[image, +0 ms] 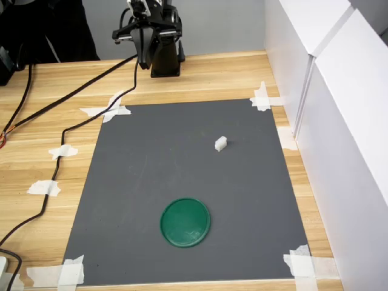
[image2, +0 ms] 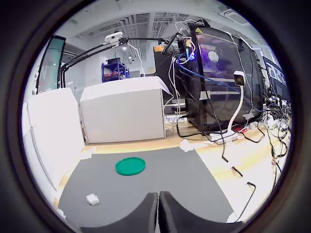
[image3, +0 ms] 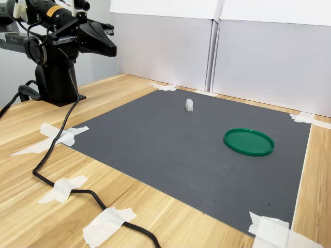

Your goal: Grasp a white terminal and put it on the green lid.

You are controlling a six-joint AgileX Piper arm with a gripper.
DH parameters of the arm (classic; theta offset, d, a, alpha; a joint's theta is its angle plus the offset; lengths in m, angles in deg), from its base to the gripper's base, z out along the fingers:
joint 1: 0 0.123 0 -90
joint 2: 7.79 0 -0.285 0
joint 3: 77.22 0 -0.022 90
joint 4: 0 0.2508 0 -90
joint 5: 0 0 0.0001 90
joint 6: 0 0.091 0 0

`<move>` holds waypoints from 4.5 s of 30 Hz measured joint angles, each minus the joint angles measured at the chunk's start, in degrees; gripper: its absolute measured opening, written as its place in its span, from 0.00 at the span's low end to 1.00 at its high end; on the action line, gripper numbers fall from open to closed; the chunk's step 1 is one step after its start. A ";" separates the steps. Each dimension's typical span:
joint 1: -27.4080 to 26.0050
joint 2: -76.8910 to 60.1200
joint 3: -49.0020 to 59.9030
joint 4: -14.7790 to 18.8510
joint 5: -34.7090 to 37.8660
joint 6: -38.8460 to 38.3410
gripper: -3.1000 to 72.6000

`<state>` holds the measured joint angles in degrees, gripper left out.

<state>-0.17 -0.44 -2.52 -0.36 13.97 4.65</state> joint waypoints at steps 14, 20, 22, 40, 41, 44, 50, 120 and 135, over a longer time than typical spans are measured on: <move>0.00 17.78 -19.75 -3.58 15.20 -0.22 0.02; 0.00 29.41 -32.71 -4.21 29.97 -4.65 0.02; 0.00 33.74 -36.10 -3.50 33.09 -6.76 0.02; -4.02 56.54 -46.78 3.59 51.99 -23.04 0.22; -4.02 57.22 -46.78 4.08 51.53 -23.19 0.28; -4.02 59.31 -46.78 6.72 49.83 -24.09 0.46; -4.02 65.11 -46.91 9.25 46.39 -23.16 0.84; 29.68 100.40 -63.18 4.75 35.67 -4.65 0.97; 29.68 100.97 -63.23 4.86 35.38 -4.28 0.97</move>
<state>29.52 100.53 -65.74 4.50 49.35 0.37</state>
